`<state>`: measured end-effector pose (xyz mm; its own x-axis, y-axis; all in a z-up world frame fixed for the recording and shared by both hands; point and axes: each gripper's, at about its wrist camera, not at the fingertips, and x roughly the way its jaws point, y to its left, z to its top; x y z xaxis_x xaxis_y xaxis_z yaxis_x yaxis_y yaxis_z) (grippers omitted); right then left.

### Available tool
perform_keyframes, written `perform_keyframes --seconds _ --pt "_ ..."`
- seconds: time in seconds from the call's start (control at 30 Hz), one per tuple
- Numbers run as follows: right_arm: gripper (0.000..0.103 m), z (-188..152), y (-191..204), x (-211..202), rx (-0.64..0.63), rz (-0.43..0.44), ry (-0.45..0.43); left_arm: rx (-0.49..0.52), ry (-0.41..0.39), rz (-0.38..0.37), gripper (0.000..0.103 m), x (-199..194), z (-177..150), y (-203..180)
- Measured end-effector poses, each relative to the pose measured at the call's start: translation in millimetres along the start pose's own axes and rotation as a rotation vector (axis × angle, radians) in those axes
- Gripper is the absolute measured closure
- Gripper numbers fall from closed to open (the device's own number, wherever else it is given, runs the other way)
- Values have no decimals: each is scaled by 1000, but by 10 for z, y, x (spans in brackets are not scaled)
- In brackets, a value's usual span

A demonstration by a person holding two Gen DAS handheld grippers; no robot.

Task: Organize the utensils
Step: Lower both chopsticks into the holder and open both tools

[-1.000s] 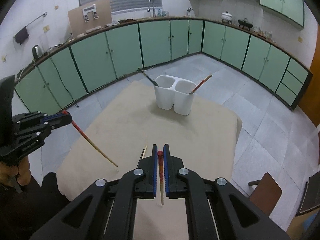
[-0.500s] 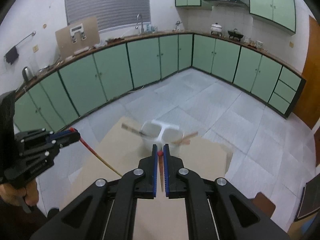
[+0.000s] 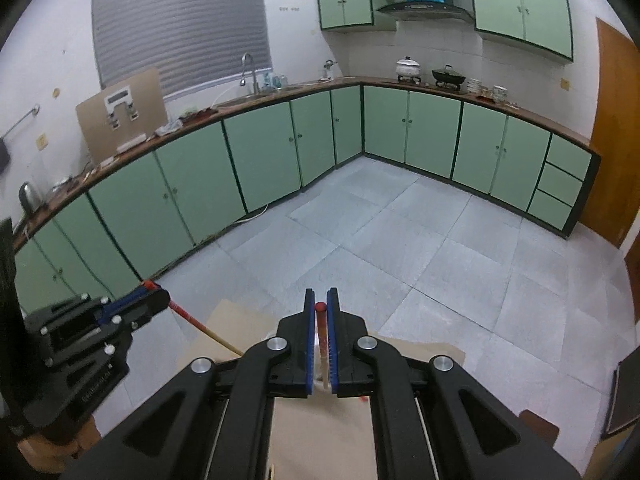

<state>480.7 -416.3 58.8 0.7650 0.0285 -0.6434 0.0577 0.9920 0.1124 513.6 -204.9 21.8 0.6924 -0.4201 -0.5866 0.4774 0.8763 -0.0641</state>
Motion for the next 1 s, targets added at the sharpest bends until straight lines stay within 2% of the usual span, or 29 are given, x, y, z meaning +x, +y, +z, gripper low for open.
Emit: perform_keyframes --seconds 0.13,0.33,0.37,0.43,0.5,0.57,0.63,0.7,0.73,0.8,0.93,1.0 --pt "97 -21 -147 397 36 -10 17 -21 10 8 98 344 -26 97" --pt "95 -355 -393 863 69 -6 95 -69 88 13 96 862 -360 310" --pt "89 -406 -434 890 76 -9 103 -74 98 15 93 886 -401 338" --pt "83 -480 -492 865 75 -18 99 -74 114 31 73 895 -466 400" --pt "83 -527 -513 765 70 -14 87 -72 95 35 65 771 -494 450" --pt "83 -589 -539 565 58 -11 53 -66 71 25 63 567 -521 496" --pt "83 -726 -534 298 34 -4 10 -55 52 25 53 389 -584 518" --pt "80 -952 -496 13 0 6 -39 -35 15 30 45 84 -741 514" --pt "78 -1167 -465 -161 -25 8 -66 -31 -6 20 39 -80 -862 508" --pt "76 -1640 -404 -389 -63 14 -96 -23 -33 22 33 -304 -1106 462" --pt "76 -2657 -176 -580 -150 -6 -108 19 -57 36 29 -683 -1886 321" --pt "76 -3219 -63 -605 -144 20 -78 14 -63 48 28 -784 -2206 244"
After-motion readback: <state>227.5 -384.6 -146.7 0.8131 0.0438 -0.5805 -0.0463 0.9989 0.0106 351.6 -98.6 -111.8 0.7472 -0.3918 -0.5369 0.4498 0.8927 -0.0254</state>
